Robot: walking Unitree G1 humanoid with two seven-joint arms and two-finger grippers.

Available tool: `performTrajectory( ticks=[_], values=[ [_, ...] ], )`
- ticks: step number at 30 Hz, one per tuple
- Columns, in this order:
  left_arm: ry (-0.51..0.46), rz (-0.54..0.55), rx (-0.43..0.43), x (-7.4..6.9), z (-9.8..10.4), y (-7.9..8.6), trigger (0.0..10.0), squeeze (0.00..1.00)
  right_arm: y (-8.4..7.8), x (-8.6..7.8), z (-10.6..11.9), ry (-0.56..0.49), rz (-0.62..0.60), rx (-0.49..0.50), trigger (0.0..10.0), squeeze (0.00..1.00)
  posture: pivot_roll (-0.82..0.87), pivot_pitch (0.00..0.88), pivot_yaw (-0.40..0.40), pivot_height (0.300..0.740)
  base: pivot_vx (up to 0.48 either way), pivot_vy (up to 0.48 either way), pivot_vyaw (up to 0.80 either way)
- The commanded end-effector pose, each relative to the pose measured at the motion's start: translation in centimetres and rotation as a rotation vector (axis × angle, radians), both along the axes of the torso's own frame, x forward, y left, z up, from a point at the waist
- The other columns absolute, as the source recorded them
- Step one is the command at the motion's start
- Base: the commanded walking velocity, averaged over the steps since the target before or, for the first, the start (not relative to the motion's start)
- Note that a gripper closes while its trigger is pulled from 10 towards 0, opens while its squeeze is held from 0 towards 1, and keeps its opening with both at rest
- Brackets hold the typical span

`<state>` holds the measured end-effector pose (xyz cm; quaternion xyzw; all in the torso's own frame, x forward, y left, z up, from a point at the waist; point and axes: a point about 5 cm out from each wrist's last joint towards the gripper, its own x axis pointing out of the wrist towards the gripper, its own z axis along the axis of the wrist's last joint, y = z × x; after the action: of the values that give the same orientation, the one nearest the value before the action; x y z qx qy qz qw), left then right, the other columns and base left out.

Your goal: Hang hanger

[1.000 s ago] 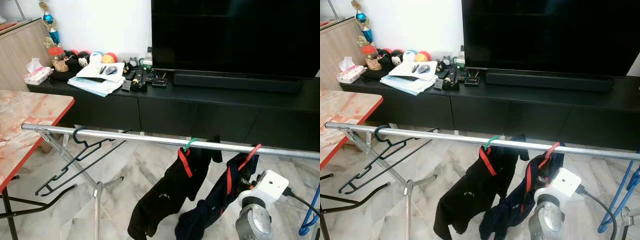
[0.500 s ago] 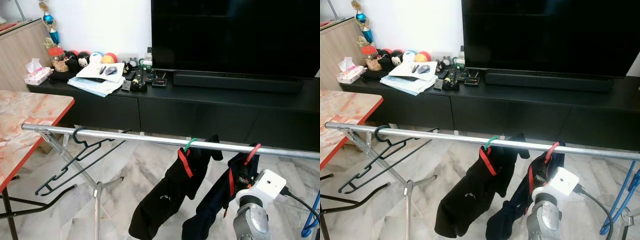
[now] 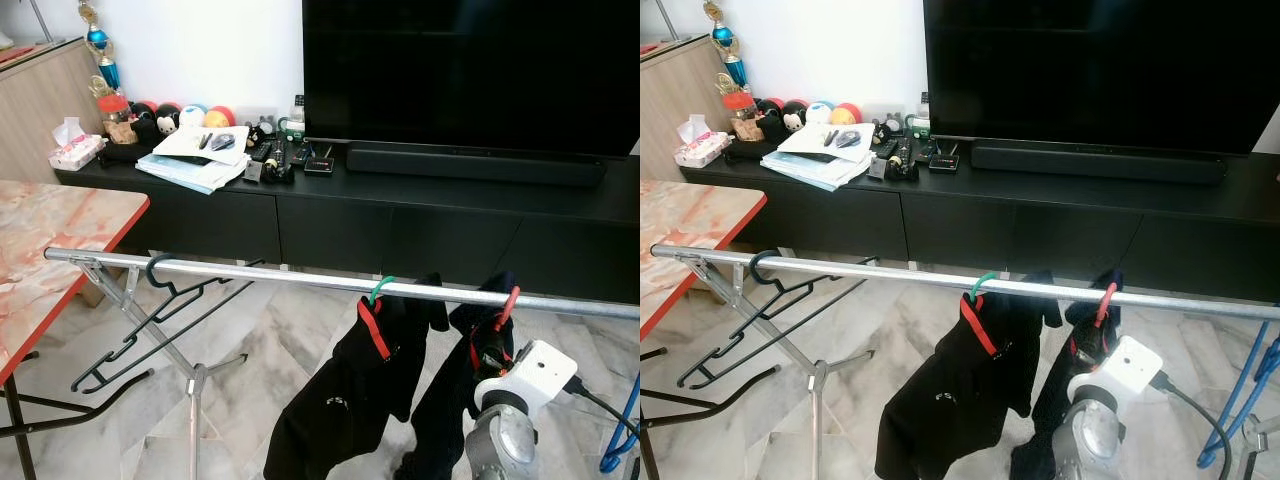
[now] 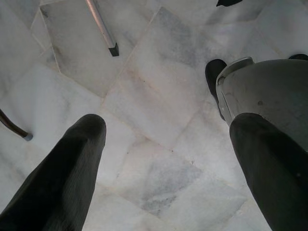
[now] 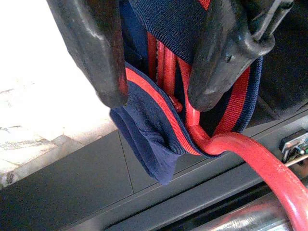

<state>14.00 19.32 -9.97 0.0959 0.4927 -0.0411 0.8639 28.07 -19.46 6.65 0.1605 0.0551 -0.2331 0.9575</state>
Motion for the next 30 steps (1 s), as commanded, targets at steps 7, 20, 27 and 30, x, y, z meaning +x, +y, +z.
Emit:
performTrajectory(
  ticks=[7, 20, 27, 30],
  values=[
    [0.039, -0.039, -0.005, -0.8, -0.3, -0.3, 10.0, 0.00, 0.4, 0.1, -1.3, 0.075, 0.027, 0.006, 10.0, 0.00, 0.05, 0.053, 0.062, 0.740, 0.000, 0.000, 0.00],
    [0.033, -0.049, -0.003, -0.7, -0.3, -0.3, 10.0, 0.00, 0.4, 0.5, -0.3, 0.001, 0.045, -0.020, 10.0, 0.00, 0.05, 0.054, 0.063, 0.740, 0.000, 0.000, 0.00],
    [0.031, -0.052, -0.001, -0.7, -0.3, -0.3, 10.0, 0.00, 0.8, 0.6, 0.5, -0.081, 0.061, -0.009, 10.0, 0.00, 0.05, 0.053, 0.064, 0.740, 0.000, 0.000, 0.00],
    [0.030, -0.053, 0.000, -0.7, -0.3, -0.3, 10.0, 0.00, 0.8, 0.7, 0.7, -0.090, 0.065, -0.009, 10.0, 0.00, 0.05, 0.053, 0.064, 0.740, 0.000, 0.000, 0.00]
  ],
)
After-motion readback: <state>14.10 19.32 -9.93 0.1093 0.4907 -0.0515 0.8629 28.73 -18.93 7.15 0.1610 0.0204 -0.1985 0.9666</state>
